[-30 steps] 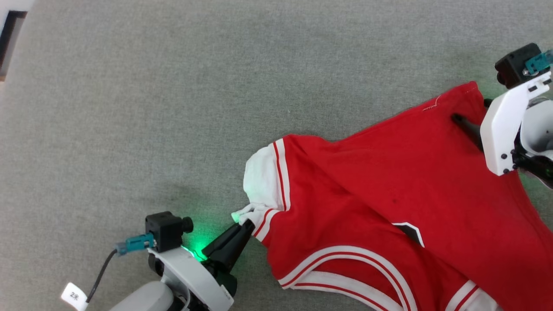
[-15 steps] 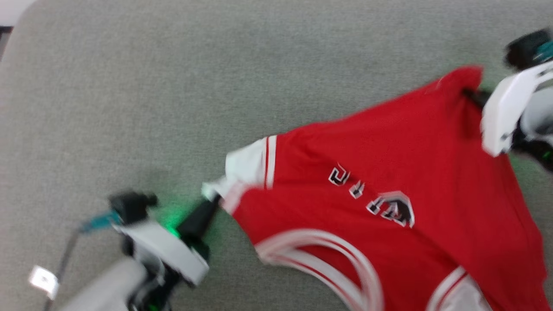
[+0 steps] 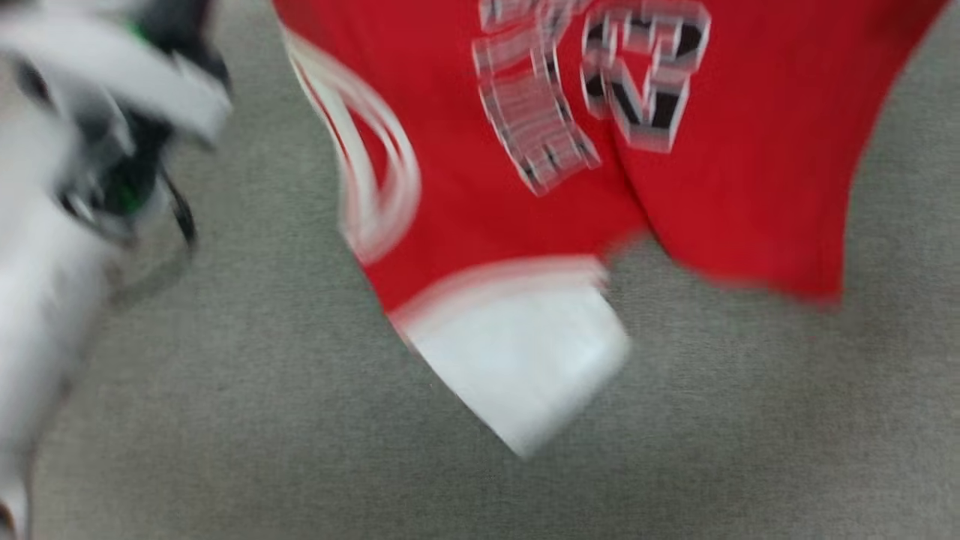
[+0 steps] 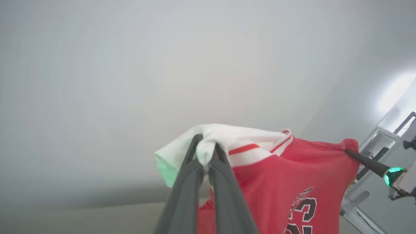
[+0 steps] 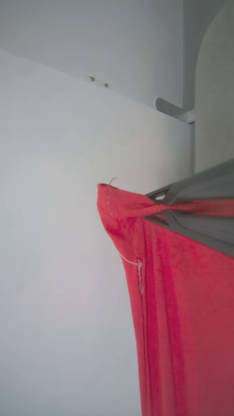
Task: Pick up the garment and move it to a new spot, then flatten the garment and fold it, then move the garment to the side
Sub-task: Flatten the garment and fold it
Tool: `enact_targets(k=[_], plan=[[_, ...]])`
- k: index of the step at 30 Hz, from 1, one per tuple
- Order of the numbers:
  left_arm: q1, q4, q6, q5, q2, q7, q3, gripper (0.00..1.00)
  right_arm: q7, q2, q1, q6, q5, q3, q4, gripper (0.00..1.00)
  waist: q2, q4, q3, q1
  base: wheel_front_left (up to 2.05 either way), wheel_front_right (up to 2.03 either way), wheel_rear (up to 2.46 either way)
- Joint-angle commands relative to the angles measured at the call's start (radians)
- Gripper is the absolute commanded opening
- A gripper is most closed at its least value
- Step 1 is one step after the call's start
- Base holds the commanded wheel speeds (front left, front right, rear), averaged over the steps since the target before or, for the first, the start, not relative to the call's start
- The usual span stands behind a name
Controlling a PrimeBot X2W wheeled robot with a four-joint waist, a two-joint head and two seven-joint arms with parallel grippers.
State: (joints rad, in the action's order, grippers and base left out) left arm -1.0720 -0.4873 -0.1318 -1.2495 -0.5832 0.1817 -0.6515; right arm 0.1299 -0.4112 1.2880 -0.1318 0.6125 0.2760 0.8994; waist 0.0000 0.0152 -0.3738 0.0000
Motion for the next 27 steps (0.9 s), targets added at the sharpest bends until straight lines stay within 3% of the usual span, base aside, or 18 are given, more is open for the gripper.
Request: enact_targets(k=[1, 7, 11, 20, 27], plan=[[-0.066, -0.028, 0.003, -0.002, -0.006, 0.001, 0.023, 0.0, -0.038, -0.005, 0.047, 0.002, -0.021, -0.031, 0.023, 0.0, 0.0, -0.022, -0.008, 0.0, 0.0, 0.0, 0.0], [-0.333, -0.164, 0.003, 0.034, 0.028, 0.038, 0.063, 0.0, -0.191, 0.022, 0.21, 0.003, -0.095, -0.132, 0.115, 0.0, 0.0, -0.037, -0.011, 0.0, 0.0, 0.0, 0.0], [-0.374, -0.207, 0.004, 0.018, 0.062, 0.068, 0.079, 0.0, -0.235, 0.039, 0.227, 0.003, -0.112, -0.154, 0.164, 0.0, 0.0, -0.036, -0.001, 0.0, 0.0, 0.0, 0.0], [-0.018, -0.133, 0.003, -0.042, 0.079, 0.082, 0.0, 0.0, -0.231, 0.074, -0.006, 0.002, -0.054, -0.057, 0.152, 0.0, 0.0, -0.027, 0.024, 0.0, 0.0, 0.0, 0.0], [0.338, 0.024, 0.003, -0.094, 0.066, 0.083, -0.04, 0.0, -0.123, 0.014, -0.285, 0.002, 0.077, 0.063, -0.015, 0.0, 0.0, -0.021, 0.02, 0.0, 0.0, 0.0, 0.0]])
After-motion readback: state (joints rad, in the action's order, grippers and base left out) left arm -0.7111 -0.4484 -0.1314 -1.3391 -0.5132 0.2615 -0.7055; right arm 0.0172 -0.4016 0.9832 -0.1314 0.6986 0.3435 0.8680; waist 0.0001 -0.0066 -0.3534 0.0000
